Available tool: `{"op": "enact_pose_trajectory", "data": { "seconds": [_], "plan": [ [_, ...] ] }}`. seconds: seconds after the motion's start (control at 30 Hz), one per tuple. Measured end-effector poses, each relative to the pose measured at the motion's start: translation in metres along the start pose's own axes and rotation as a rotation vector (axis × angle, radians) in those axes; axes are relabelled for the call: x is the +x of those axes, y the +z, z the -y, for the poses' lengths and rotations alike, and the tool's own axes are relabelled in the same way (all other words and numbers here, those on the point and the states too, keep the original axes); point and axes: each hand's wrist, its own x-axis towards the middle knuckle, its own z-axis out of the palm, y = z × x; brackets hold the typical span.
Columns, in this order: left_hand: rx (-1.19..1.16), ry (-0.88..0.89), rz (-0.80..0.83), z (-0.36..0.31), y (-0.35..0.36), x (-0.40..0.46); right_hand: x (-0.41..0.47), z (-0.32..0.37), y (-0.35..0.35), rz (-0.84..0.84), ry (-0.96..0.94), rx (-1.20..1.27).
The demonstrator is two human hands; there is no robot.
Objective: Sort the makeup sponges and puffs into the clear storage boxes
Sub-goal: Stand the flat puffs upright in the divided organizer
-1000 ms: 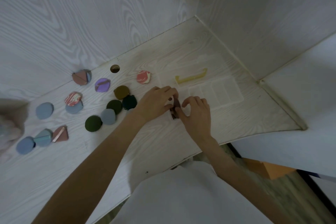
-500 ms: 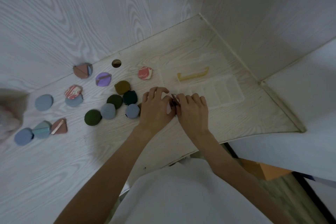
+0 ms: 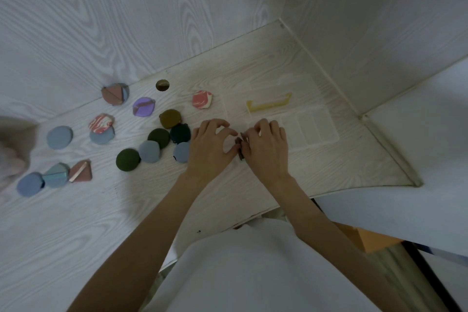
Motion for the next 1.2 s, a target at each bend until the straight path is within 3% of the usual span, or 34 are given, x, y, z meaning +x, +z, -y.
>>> {"op": "enact_pose_trajectory", "data": {
  "seconds": [0.3,0.6,0.73,0.9,1.1,1.2],
  "plan": [
    [-0.079,-0.035,0.01,0.002,0.0,-0.004,0.013,-0.015,-0.009,0.191,-0.136,0.119],
    [-0.178,-0.075,0.029,0.011,0.0,-0.007,0.04,-0.002,-0.017,0.43,-0.317,-0.132],
    [-0.17,-0.044,0.036,0.011,0.001,-0.007,0.033,0.008,-0.007,0.332,-0.221,-0.1],
    [-0.135,-0.017,0.07,0.008,0.002,-0.008,0.026,0.002,-0.008,0.285,0.121,0.073],
    [-0.147,-0.016,0.073,0.009,0.005,-0.006,0.015,-0.005,-0.013,0.103,0.039,0.263],
    [-0.147,-0.008,0.076,0.009,0.002,-0.005,0.007,-0.02,-0.015,0.152,-0.019,0.203]
  ]
}}
